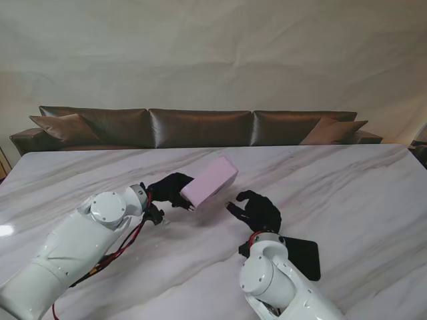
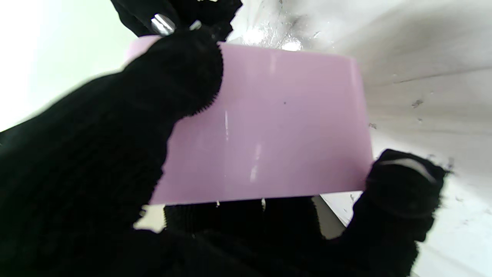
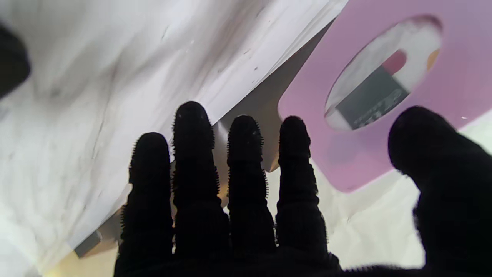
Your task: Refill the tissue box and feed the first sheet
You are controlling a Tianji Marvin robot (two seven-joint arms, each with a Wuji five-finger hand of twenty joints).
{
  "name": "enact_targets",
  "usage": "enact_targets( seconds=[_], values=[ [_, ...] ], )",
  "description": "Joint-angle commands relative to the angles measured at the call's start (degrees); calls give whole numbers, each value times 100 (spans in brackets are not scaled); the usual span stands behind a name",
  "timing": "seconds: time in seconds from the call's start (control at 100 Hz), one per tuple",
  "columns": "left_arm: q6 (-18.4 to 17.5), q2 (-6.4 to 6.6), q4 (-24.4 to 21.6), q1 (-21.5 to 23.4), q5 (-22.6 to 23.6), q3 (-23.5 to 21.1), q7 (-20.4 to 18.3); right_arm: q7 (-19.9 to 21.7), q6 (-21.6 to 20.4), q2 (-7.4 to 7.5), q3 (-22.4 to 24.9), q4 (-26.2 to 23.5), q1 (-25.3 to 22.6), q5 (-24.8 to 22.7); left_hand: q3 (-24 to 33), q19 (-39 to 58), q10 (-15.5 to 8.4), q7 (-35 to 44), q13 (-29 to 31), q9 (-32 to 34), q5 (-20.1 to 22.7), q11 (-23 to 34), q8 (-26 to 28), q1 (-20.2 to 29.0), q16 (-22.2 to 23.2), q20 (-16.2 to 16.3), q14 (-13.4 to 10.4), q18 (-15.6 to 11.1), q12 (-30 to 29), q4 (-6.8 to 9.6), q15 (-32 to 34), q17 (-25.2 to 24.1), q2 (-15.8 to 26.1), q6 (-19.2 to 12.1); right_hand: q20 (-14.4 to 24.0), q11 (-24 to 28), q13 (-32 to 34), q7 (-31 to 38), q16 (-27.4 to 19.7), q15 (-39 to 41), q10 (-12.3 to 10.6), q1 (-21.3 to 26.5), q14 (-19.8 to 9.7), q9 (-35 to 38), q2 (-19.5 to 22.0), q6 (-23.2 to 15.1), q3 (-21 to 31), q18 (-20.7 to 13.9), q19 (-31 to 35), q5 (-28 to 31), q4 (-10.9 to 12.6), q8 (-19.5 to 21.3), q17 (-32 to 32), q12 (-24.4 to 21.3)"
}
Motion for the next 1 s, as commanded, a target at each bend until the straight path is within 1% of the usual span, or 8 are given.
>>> enact_targets(
  seconds=[0.0, 0.16, 0.33, 0.39, 0.43, 0.45, 0.53, 0.99],
  values=[
    [39, 58, -166, -6, 42, -53, -83, 186, -122, -83, -55, 40, -82, -63, 1966, 1455, 619, 353, 1551, 1249, 251, 2078, 83, 572, 694, 25, 283, -2591, 553, 1195, 4156, 248, 1377, -24, 35, 119, 87, -288, 85, 229, -13, 201, -43, 15, -230, -258, -128, 73, -55, -332, -51, -304, -59, 182],
    [264, 190, -496, 33, 173, -144, -267, 246, -533, -104, -93, 2, -189, 364, 1940, 1475, 606, 334, 1551, 1237, 213, 2074, 113, 562, 669, 5, 277, -2594, 557, 1196, 4178, 260, 1407, -19, 140, 263, -22, -506, 219, 371, -183, 747, -159, -86, -577, -297, -168, 50, -216, -1211, 3, -1573, -194, 464],
    [397, 265, -698, 48, 358, -162, -312, 386, -868, -58, -178, -24, -268, 474, 1917, 1480, 595, 323, 1549, 1223, 193, 2067, 135, 567, 653, -9, 273, -2598, 562, 1199, 4183, 265, 1421, -23, 203, 325, -156, -288, 285, 415, -386, 1426, -311, -250, -603, -393, -489, -5, -360, -2110, 267, -2133, -312, 596],
    [427, 281, -752, 49, 451, -160, -282, 411, -915, -49, -217, -21, -284, 474, 1913, 1484, 593, 320, 1550, 1229, 192, 2067, 142, 558, 645, -16, 260, -2602, 564, 1202, 4181, 278, 1422, -23, 226, 338, -202, -353, 308, 433, -436, 1471, -363, -320, -669, -380, -237, -24, -406, -2363, 428, -2228, -355, 624],
    [443, 286, -774, 47, 490, -156, -266, 423, -926, -47, -239, -27, -299, 478, 1917, 1485, 592, 318, 1551, 1230, 191, 2066, 146, 561, 641, -20, 256, -2604, 564, 1206, 4182, 282, 1421, -24, 296, 356, -220, -297, 341, 459, -476, 1193, -388, -355, -863, -348, 701, -31, -449, -2456, 82, -2381, -354, 657],
    [448, 288, -781, 45, 502, -154, -260, 417, -928, -52, -250, -29, -307, 485, 1917, 1485, 590, 318, 1551, 1233, 192, 2065, 148, 561, 639, -22, 254, -2605, 564, 1207, 4183, 282, 1422, -24, 314, 370, -221, -277, 352, 476, -480, 1168, -392, -361, -949, -348, 1057, -34, -461, -2506, -331, -2437, -353, 668],
    [454, 287, -786, 33, 525, -143, -244, 366, -949, -75, -280, -22, -328, 527, 1907, 1489, 591, 313, 1551, 1230, 190, 2063, 158, 560, 626, -33, 257, -2608, 567, 1209, 4190, 283, 1431, -25, 333, 415, -229, -239, 386, 546, -488, 1154, -407, -361, -1087, -397, 1465, -33, -475, -2557, -768, -2478, -360, 697],
    [413, 289, -773, -45, 481, 29, -346, 190, -1018, -196, -396, 199, -155, 730, 1886, 1512, 584, 300, 1553, 1231, 176, 2053, 184, 561, 577, -80, 237, -2603, 566, 1212, 4213, 327, 1441, -24, 354, 423, -213, -273, 450, 692, -501, 1271, -442, -393, -1117, -624, 1541, -54, -503, -2570, -805, -2518, -380, 720]
  ],
)
